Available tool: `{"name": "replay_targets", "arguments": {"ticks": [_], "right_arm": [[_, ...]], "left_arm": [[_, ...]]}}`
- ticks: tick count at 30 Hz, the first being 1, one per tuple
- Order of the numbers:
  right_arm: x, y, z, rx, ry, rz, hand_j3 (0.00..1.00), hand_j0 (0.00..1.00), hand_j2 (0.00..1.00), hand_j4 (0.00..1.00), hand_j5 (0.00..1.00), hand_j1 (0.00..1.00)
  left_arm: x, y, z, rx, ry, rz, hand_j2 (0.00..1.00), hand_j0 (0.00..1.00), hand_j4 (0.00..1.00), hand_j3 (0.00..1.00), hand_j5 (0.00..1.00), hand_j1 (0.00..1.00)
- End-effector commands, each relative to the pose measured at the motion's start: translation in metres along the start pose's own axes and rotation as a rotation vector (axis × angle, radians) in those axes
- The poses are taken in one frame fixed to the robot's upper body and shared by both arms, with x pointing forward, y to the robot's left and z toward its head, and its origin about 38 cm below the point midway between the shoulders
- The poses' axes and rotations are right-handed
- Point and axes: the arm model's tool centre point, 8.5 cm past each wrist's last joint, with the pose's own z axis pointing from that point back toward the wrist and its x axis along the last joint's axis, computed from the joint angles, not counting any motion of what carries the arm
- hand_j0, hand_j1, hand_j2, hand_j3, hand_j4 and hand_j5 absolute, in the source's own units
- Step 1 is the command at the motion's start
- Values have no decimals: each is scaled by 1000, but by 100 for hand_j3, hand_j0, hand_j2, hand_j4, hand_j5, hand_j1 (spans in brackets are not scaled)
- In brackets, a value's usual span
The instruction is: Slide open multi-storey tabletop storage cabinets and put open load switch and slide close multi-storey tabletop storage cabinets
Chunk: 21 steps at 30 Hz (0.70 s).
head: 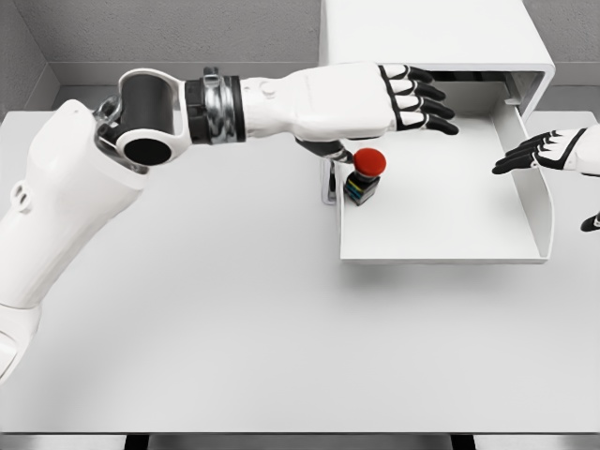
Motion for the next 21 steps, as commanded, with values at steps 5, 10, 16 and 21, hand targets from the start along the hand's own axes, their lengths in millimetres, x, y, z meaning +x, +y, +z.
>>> {"name": "replay_targets", "arguments": {"ticks": [5, 10, 16, 21], "right_arm": [[0, 5, 0, 6, -1, -16, 100, 100, 100, 100, 100, 100], [-1, 8, 3, 16, 8, -23, 100, 100, 100, 100, 100, 100], [0, 17, -1, 30, -3, -41, 100, 100, 100, 100, 100, 100], [-2, 26, -6, 24, -11, -69, 100, 100, 100, 100, 100, 100]], "left_arm": [[-1, 25, 40, 25, -1, -4, 100, 100, 100, 100, 100, 100], [-18, 24, 161, -107, 135, 137, 100, 100, 100, 100, 100, 100], [-16, 12, 194, -87, 184, 225, 100, 100, 100, 100, 100, 100], [-18, 27, 228, -62, 251, 224, 100, 100, 100, 100, 100, 100]]}}
